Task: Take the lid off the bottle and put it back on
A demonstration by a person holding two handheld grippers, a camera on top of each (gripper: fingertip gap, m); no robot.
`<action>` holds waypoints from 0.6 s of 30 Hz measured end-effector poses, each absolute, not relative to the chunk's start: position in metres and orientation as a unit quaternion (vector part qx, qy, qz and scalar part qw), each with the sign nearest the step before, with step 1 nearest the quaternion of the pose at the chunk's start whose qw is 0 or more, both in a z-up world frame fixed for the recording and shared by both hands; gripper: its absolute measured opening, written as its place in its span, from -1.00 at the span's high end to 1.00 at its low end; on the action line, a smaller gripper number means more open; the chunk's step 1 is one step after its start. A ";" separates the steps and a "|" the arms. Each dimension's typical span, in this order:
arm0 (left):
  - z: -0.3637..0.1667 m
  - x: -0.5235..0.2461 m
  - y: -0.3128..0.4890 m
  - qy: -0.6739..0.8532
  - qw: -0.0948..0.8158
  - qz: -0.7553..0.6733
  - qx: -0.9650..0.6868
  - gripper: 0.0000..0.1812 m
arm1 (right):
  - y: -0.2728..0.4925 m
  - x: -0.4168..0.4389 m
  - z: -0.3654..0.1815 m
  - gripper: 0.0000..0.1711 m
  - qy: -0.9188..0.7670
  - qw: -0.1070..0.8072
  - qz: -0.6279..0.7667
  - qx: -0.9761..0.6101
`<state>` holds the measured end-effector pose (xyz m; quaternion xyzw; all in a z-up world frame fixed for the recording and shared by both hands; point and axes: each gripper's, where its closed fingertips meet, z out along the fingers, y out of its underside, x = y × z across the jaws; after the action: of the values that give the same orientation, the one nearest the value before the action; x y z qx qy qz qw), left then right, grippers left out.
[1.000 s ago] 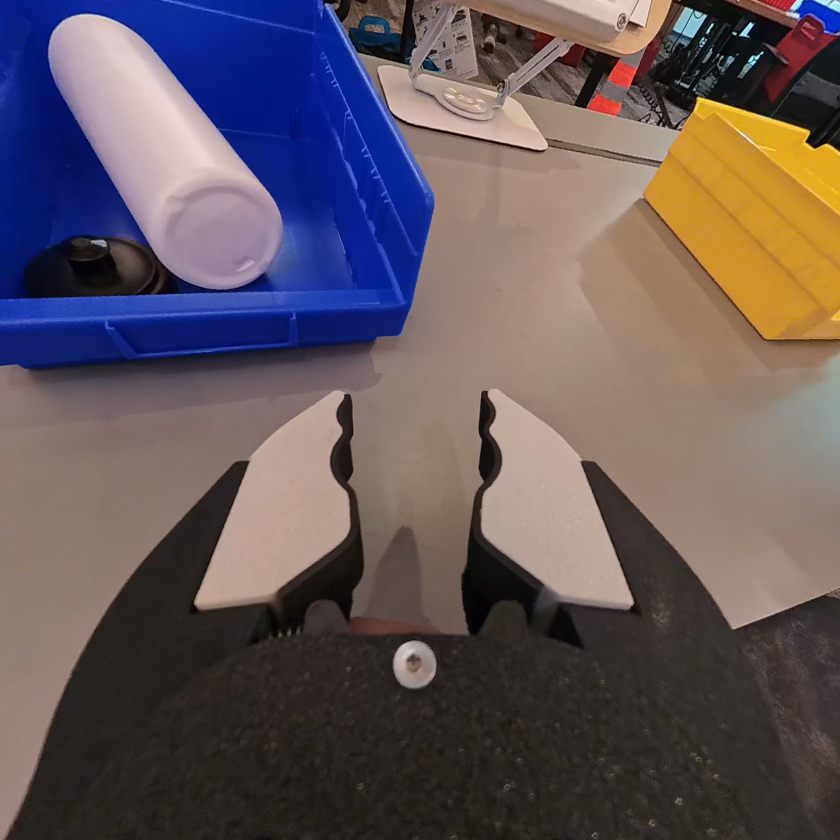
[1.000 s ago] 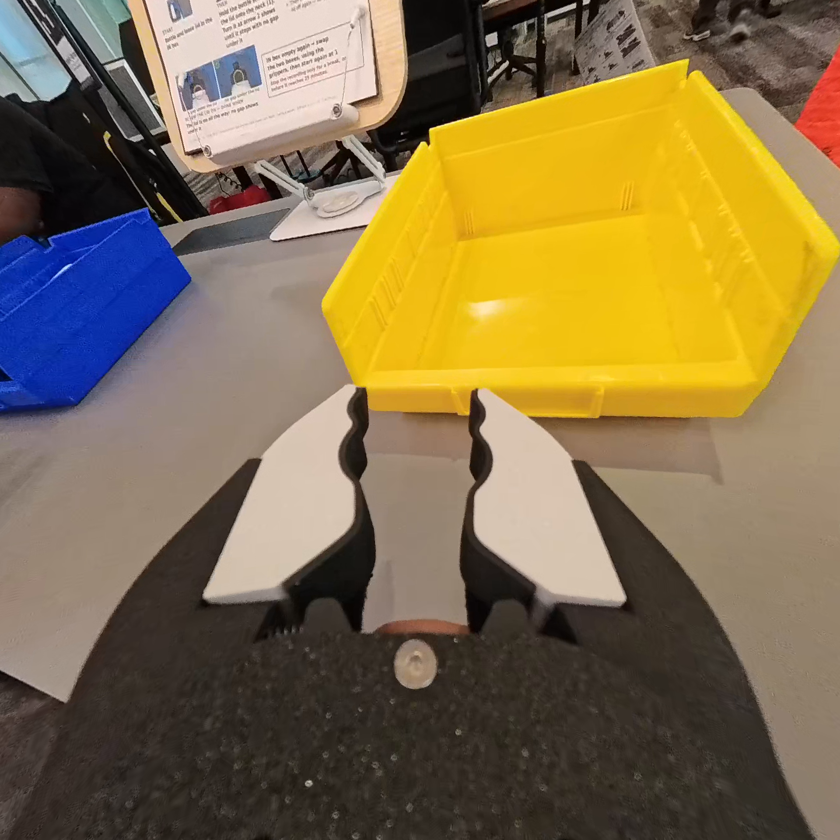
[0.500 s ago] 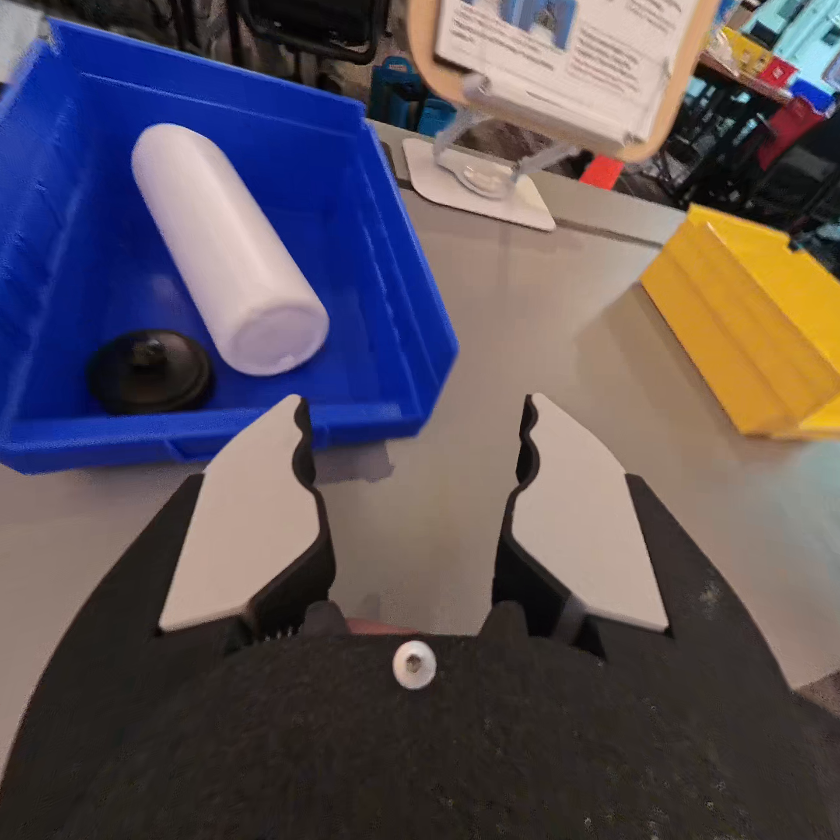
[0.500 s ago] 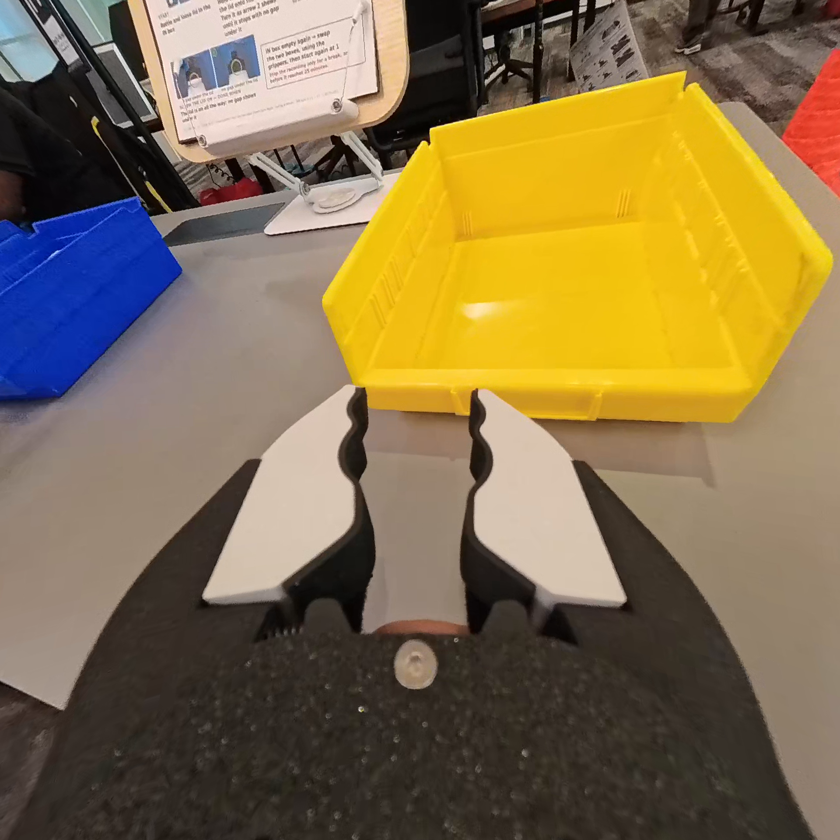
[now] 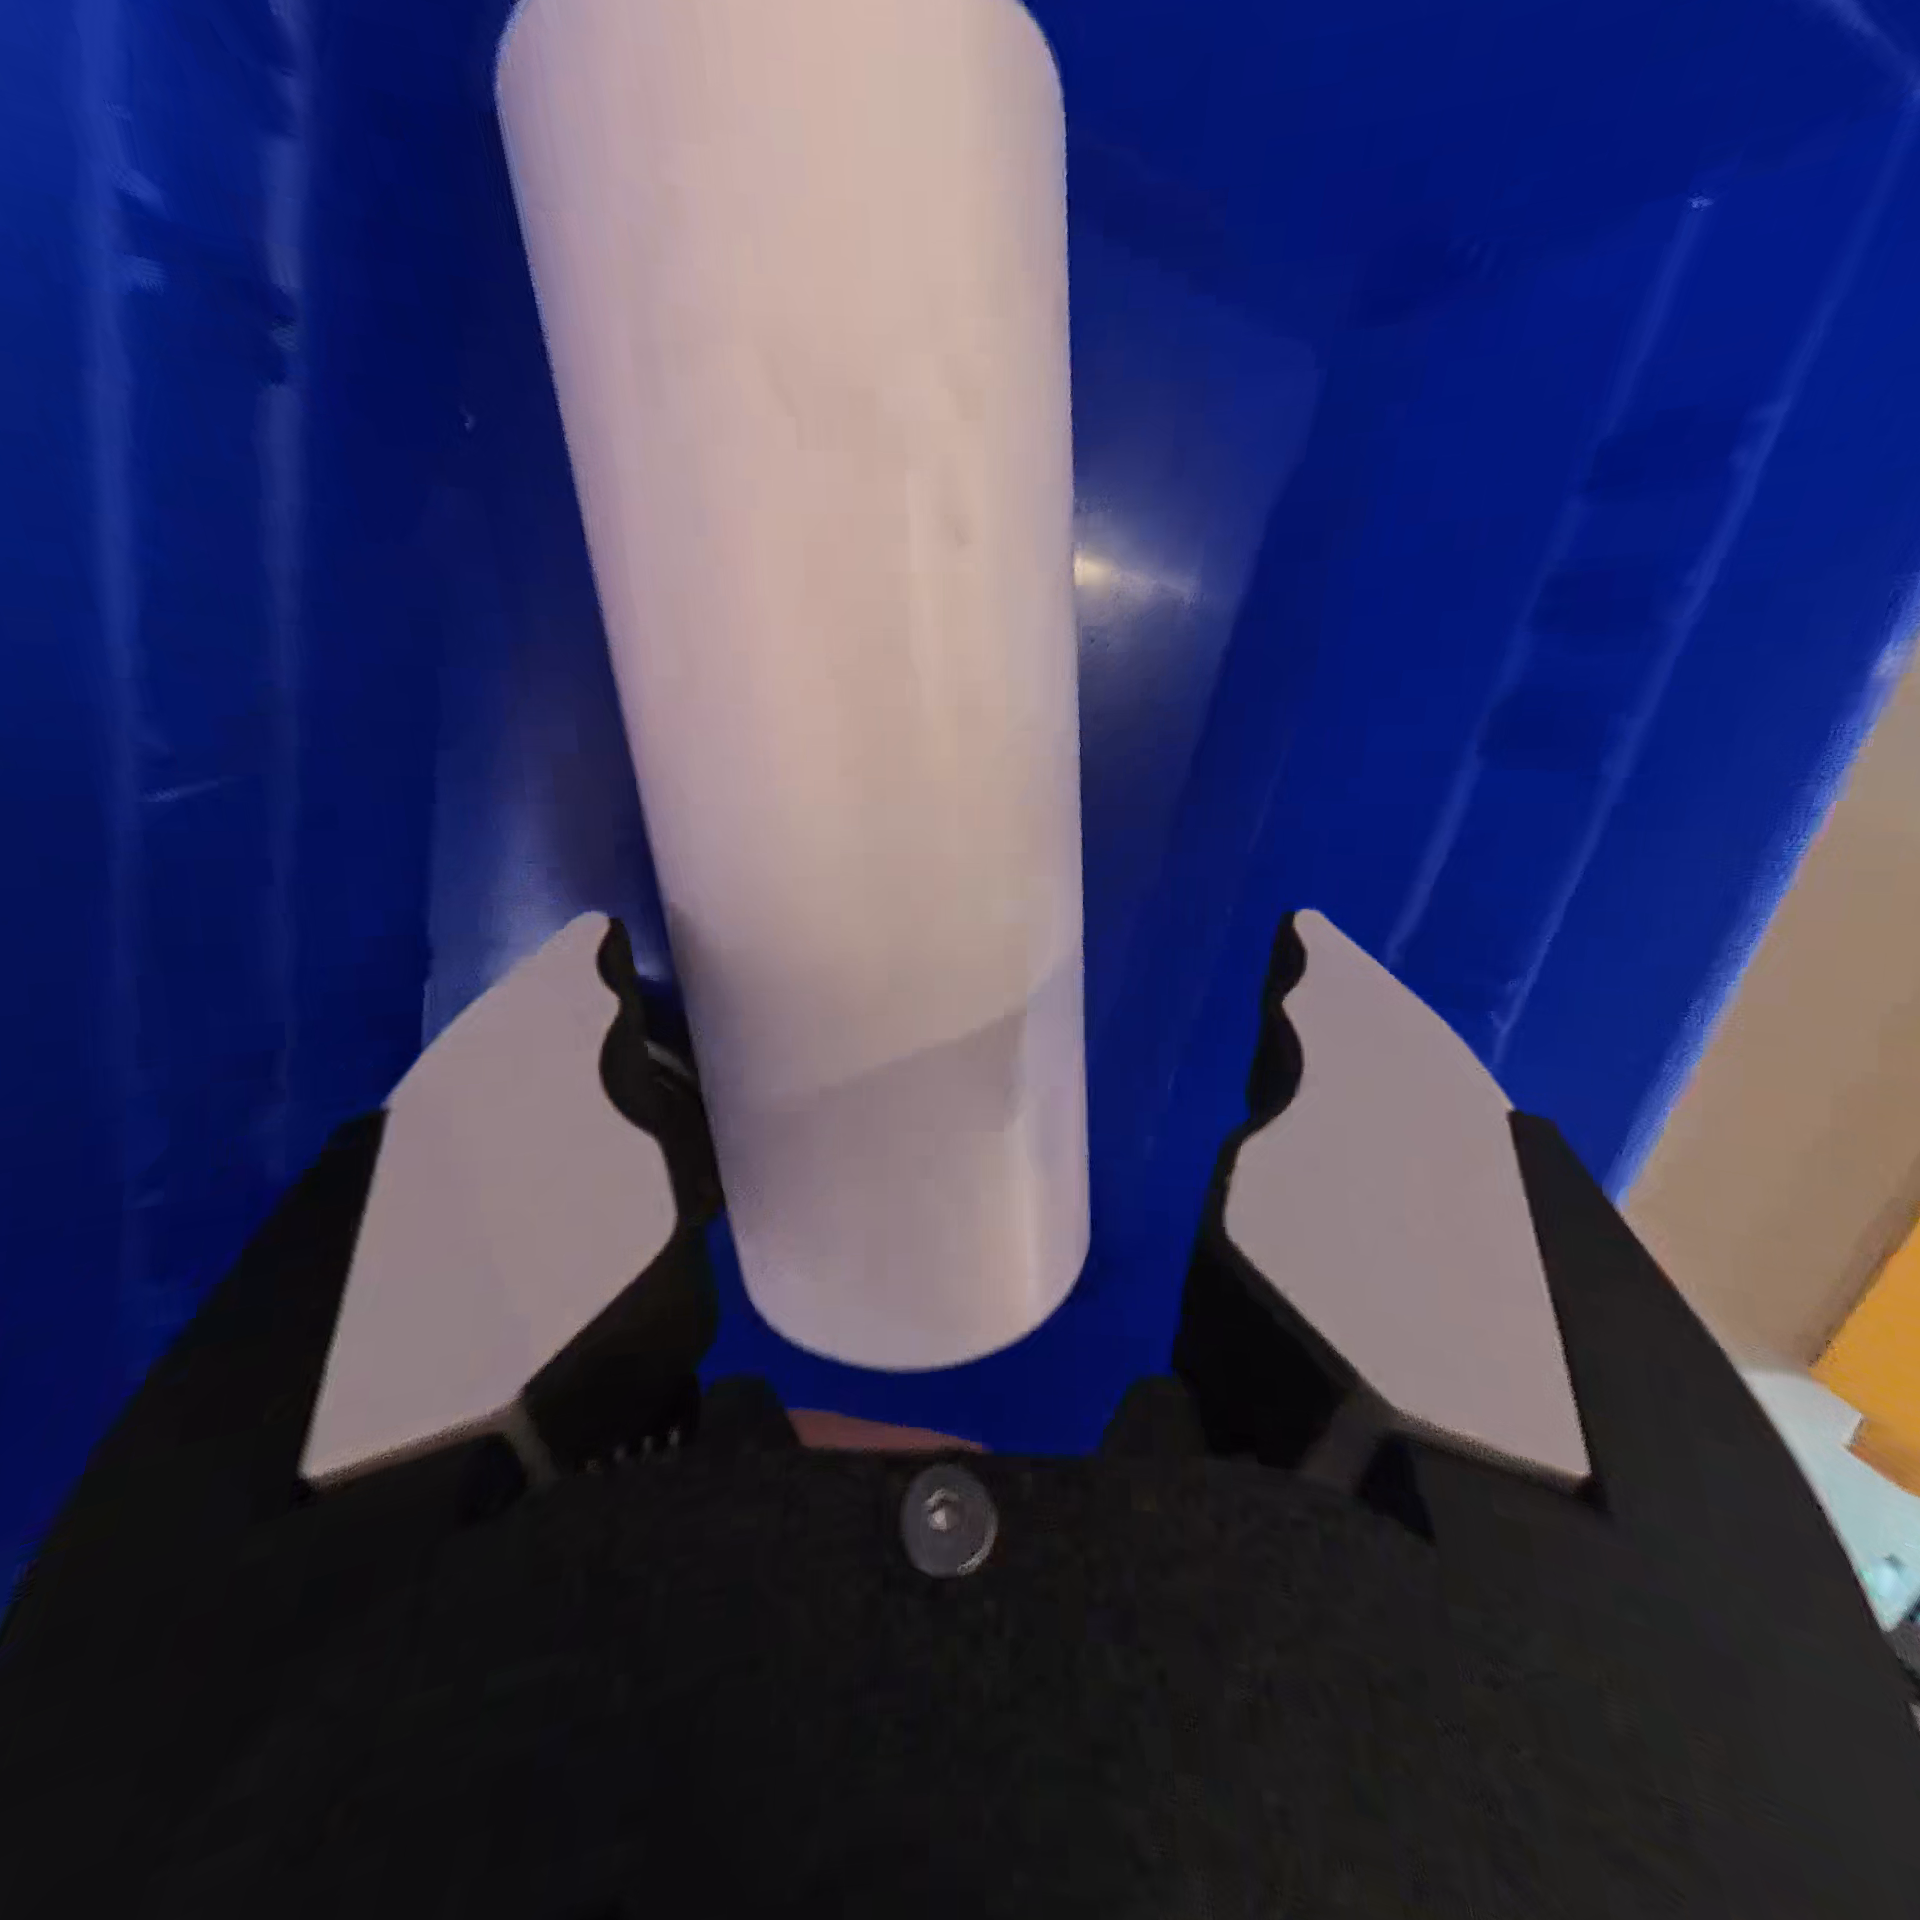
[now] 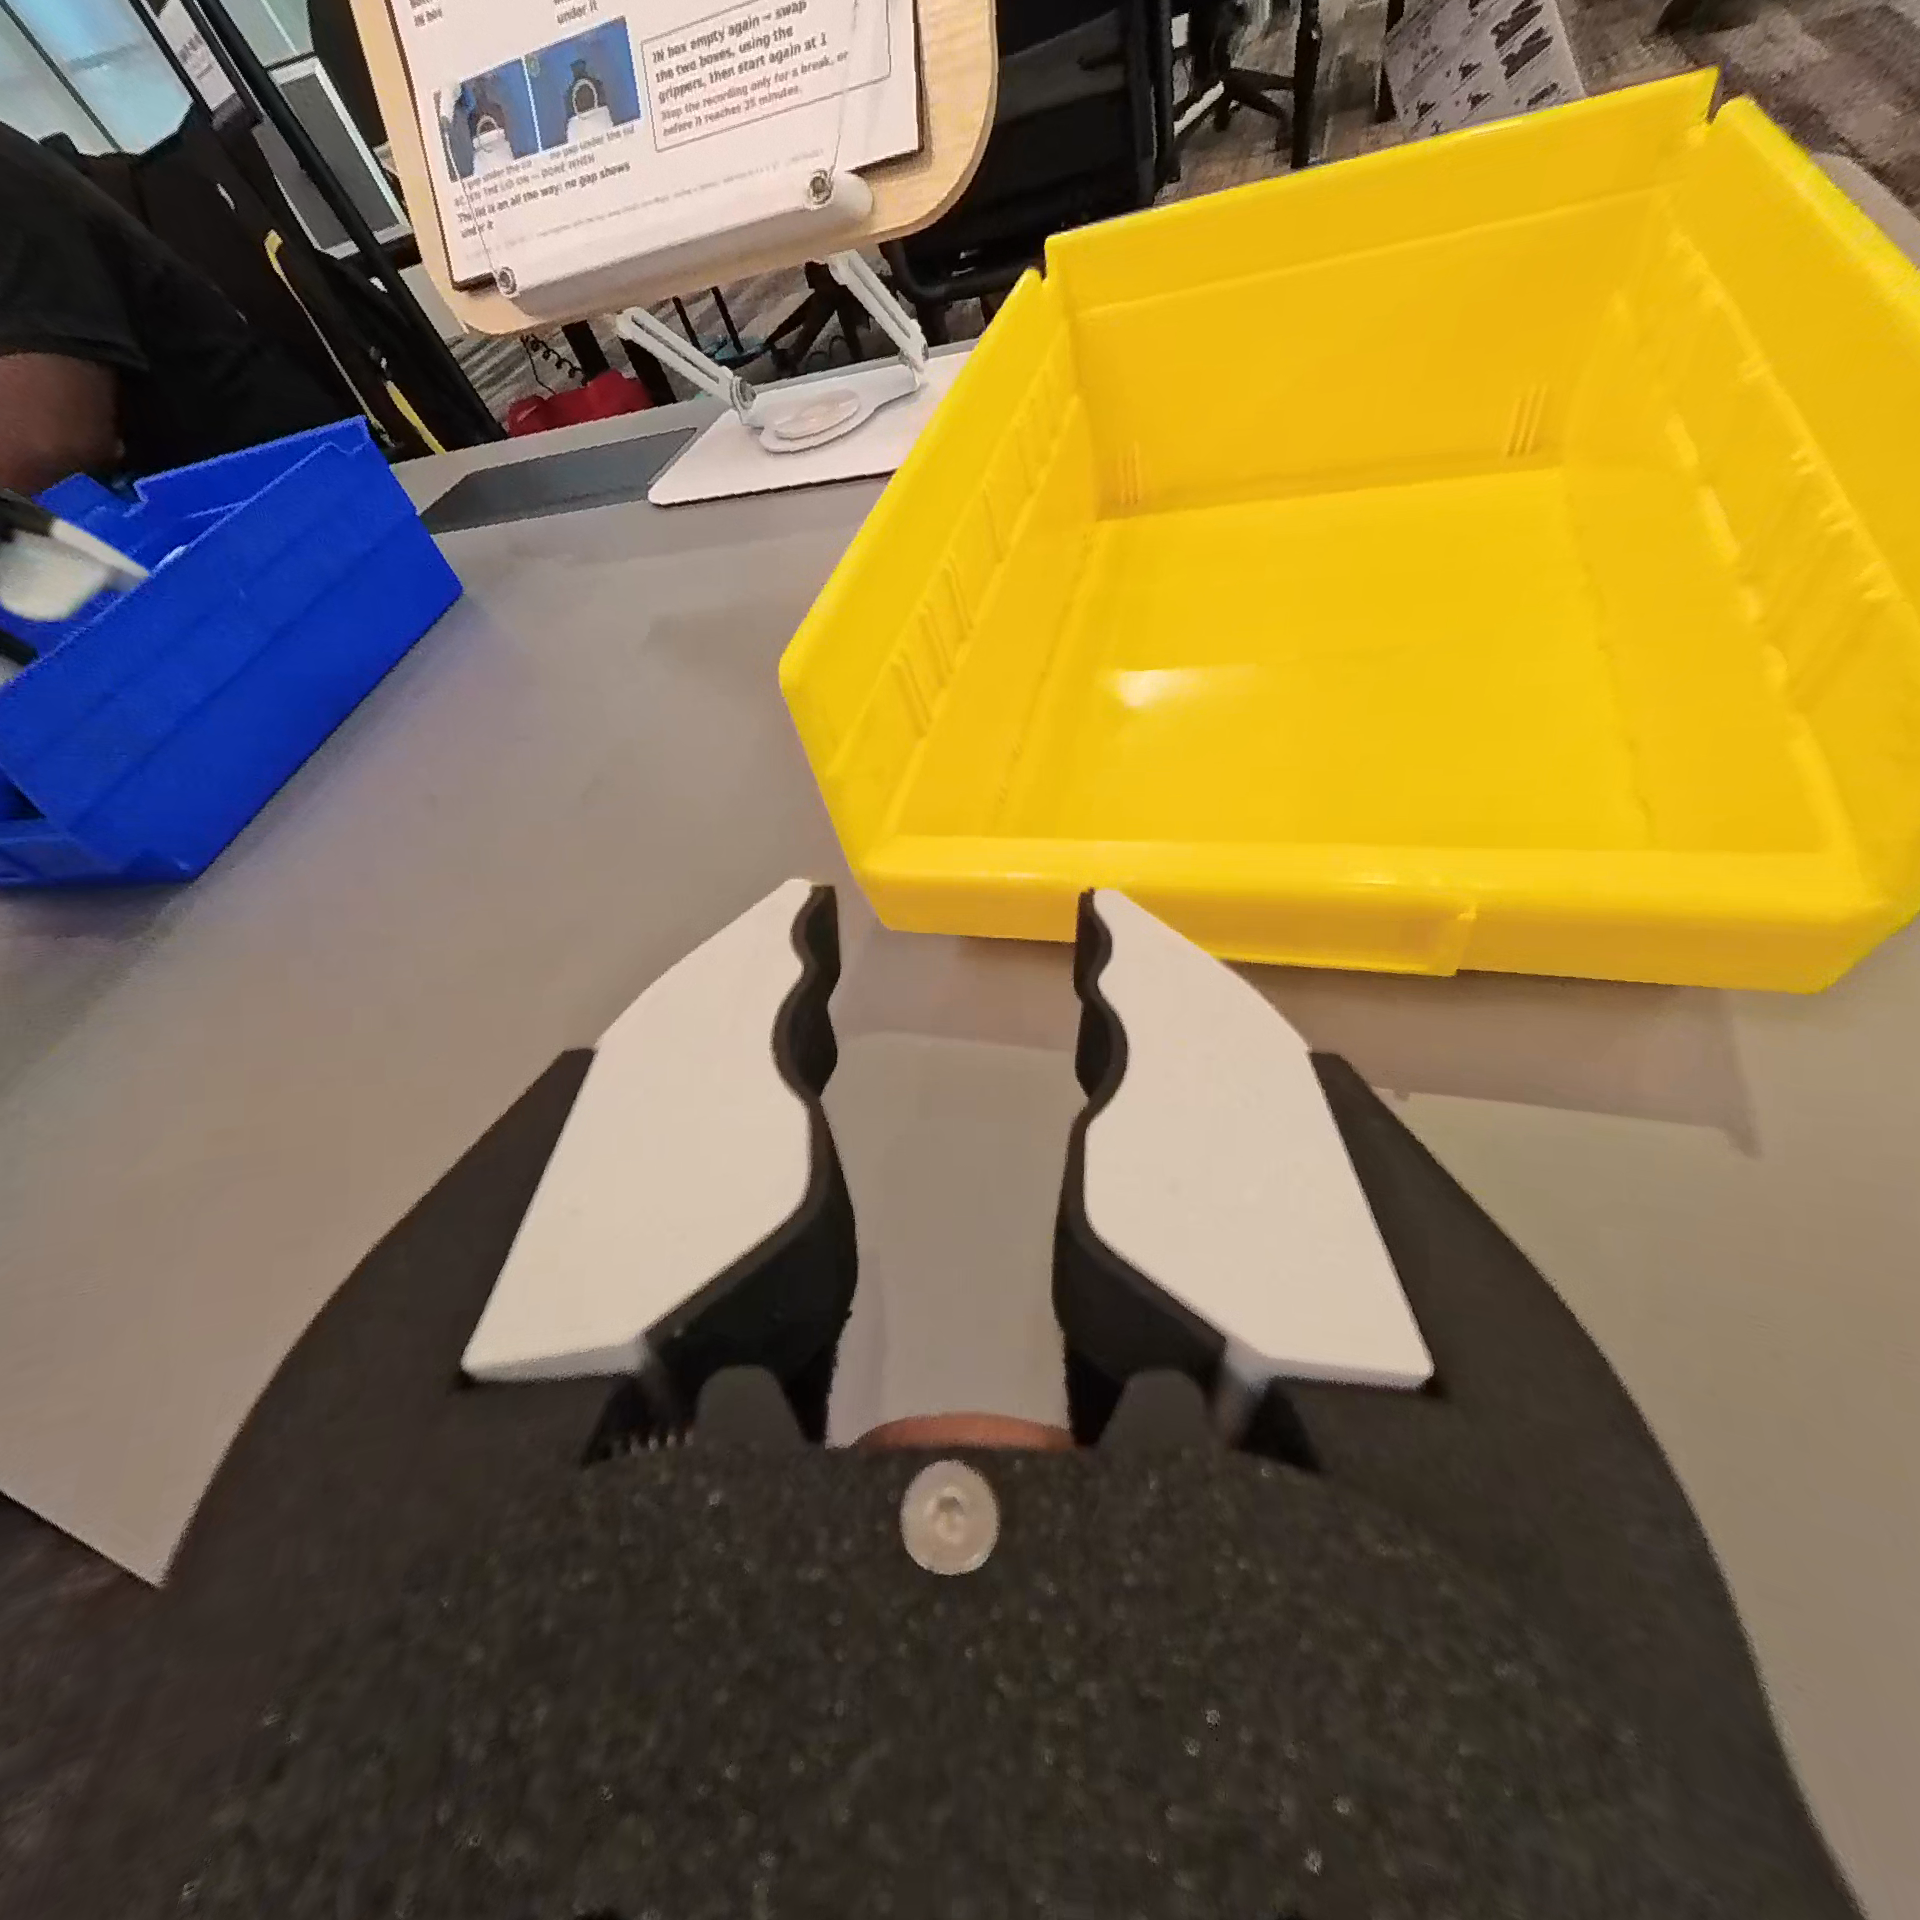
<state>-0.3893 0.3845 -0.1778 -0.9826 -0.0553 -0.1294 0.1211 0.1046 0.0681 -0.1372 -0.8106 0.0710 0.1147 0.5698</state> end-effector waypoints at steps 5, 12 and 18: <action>-0.199 -0.400 0.388 -0.047 0.103 -0.064 -0.992 0.06 | 0.066 0.103 -0.142 0.49 0.071 0.565 0.122 -0.813; -0.177 -0.394 0.393 0.011 0.158 -0.135 -0.978 0.07 | 0.064 0.098 -0.137 0.49 0.060 0.576 0.124 -0.806; -0.104 -0.363 0.377 0.094 0.299 -0.277 -0.908 0.07 | 0.069 0.069 -0.117 0.46 0.021 0.604 0.149 -0.782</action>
<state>-0.3630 0.3771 -0.1038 -0.9082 0.0945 -0.2775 0.2987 0.0688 0.0686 -0.1169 -0.7824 0.0211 0.1486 0.6045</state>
